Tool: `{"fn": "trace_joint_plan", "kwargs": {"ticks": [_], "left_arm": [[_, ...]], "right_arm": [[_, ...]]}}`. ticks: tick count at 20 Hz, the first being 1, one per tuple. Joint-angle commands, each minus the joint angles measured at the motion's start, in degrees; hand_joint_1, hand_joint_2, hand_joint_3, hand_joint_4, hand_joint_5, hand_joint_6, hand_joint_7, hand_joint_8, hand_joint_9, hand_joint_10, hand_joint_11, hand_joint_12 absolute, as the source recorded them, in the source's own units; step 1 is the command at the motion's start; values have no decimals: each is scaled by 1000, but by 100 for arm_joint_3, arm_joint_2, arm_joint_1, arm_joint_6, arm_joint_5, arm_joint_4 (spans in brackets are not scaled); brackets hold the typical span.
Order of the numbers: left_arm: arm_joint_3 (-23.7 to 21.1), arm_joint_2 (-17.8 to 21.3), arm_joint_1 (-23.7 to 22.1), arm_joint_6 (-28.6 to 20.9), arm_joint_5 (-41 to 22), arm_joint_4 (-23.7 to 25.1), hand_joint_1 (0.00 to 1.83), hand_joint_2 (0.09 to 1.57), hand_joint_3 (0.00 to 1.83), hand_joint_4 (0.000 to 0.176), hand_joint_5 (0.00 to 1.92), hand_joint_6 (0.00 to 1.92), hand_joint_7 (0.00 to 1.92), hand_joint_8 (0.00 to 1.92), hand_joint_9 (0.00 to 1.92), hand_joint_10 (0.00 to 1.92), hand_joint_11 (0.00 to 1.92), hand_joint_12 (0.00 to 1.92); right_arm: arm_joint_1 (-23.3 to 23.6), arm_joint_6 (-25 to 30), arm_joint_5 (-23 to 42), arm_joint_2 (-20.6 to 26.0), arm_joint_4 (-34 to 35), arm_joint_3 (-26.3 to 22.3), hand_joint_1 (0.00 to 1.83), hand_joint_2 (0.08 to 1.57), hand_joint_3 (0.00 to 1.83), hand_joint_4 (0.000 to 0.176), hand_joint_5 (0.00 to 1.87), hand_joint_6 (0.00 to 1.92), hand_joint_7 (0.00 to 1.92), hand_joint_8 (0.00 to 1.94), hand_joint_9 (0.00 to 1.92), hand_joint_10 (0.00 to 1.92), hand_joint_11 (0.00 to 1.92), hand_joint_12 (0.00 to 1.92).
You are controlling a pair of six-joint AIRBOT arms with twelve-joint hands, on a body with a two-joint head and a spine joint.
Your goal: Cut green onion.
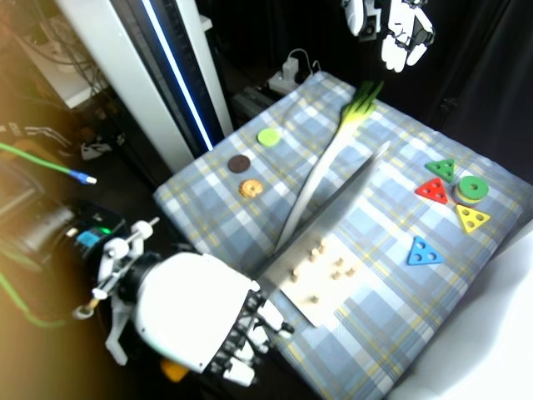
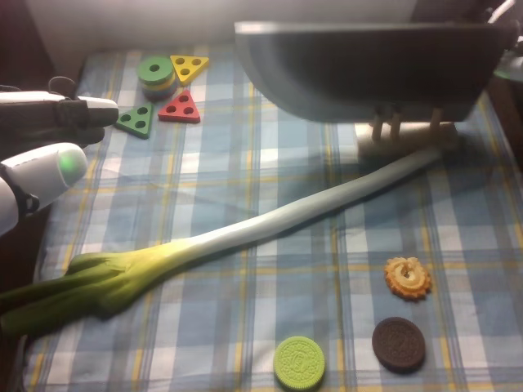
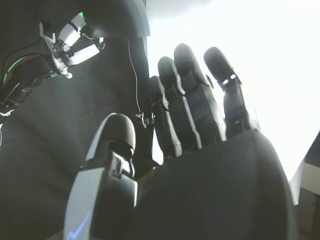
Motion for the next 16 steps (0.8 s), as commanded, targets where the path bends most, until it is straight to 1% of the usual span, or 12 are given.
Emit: {"fn": "trace_joint_plan", "kwargs": {"ticks": [1, 2, 3, 4, 6, 7, 9, 10, 12, 13, 14, 16], "left_arm": [[15, -32, -44, -30, -701, -21, 284, 1429, 2, 42, 636, 1, 690, 1, 664, 4, 87, 1186], [14, -32, -44, -31, -701, -25, 264, 1433, 2, 47, 623, 0, 685, 0, 661, 2, 88, 1161], [14, -32, -44, -31, -701, -27, 260, 1436, 1, 50, 617, 1, 684, 0, 664, 2, 95, 1131], [13, -32, -44, -31, -701, -27, 269, 1438, 1, 41, 622, 2, 680, 0, 659, 0, 98, 1119], [14, -32, -44, -32, -699, -27, 257, 1438, 0, 47, 613, 2, 674, 1, 656, 3, 108, 1116], [15, -32, -44, -32, -699, -27, 274, 1433, 0, 49, 610, 0, 668, 0, 652, 1, 99, 1150], [15, -36, -44, -33, -698, -27, 313, 1438, 1, 38, 610, 1, 671, 2, 649, 3, 89, 1132], [14, -45, -44, -33, -697, -27, 334, 1434, 0, 30, 624, 2, 693, 3, 680, 9, 133, 1093], [10, -55, -44, -38, -685, -2, 350, 1428, 0, 24, 625, 0, 710, 3, 707, 12, 161, 1065], [10, -55, -44, -57, -663, 53, 351, 1426, 0, 8, 633, 1, 715, 1, 713, 7, 186, 1004], [9, -49, -44, -67, -628, 116, 371, 1429, 0, 0, 630, 0, 713, 0, 705, 2, 187, 992], [13, -39, -53, -67, -542, 239, 255, 1446, 2, 0, 621, 1, 670, 0, 648, 0, 134, 1011]], "right_arm": [[80, 9, 755, 53, 139, 7, 87, 1530, 0, 72, 633, 1908, 971, 1932, 1159, 1914, 1265, 1918], [80, 8, 755, 53, 139, 2, 74, 1515, 0, 95, 630, 1918, 866, 1939, 1012, 1920, 1104, 1920], [80, 8, 754, 54, 139, 1, 93, 1511, 0, 89, 598, 1920, 733, 1941, 836, 1921, 922, 1921], [80, 8, 754, 58, 139, 0, 119, 1520, 0, 86, 592, 1921, 718, 1941, 799, 1921, 878, 1921], [80, 4, 751, 110, 136, -20, 133, 1514, 0, 77, 554, 1921, 714, 1941, 810, 1921, 890, 1921], [80, -15, 753, 147, 137, -47, 142, 1508, 0, 64, 540, 1921, 658, 1941, 747, 1921, 827, 1921], [80, -45, 775, 222, 137, -99, 219, 1528, 0, 16, 568, 1921, 728, 1941, 835, 1921, 926, 1921], [80, -46, 844, 263, 138, -142, 218, 1518, 0, 49, 547, 1921, 701, 1941, 794, 1921, 865, 1921], [80, -46, 1034, 346, 144, -255, 224, 1528, 0, 63, 568, 1921, 757, 1941, 896, 1921, 963, 1921], [97, -46, 1180, 418, 164, -345, 234, 1516, 0, 120, 624, 1921, 821, 1941, 965, 1921, 1039, 1921], [97, -46, 1313, 483, 177, -424, 256, 1506, 0, 165, 654, 1921, 865, 1941, 1008, 1921, 1090, 1921], [97, -45, 1580, 607, 187, -581, 346, 1520, 0, 90, 632, 1921, 897, 1941, 1088, 1921, 1185, 1921]]}}
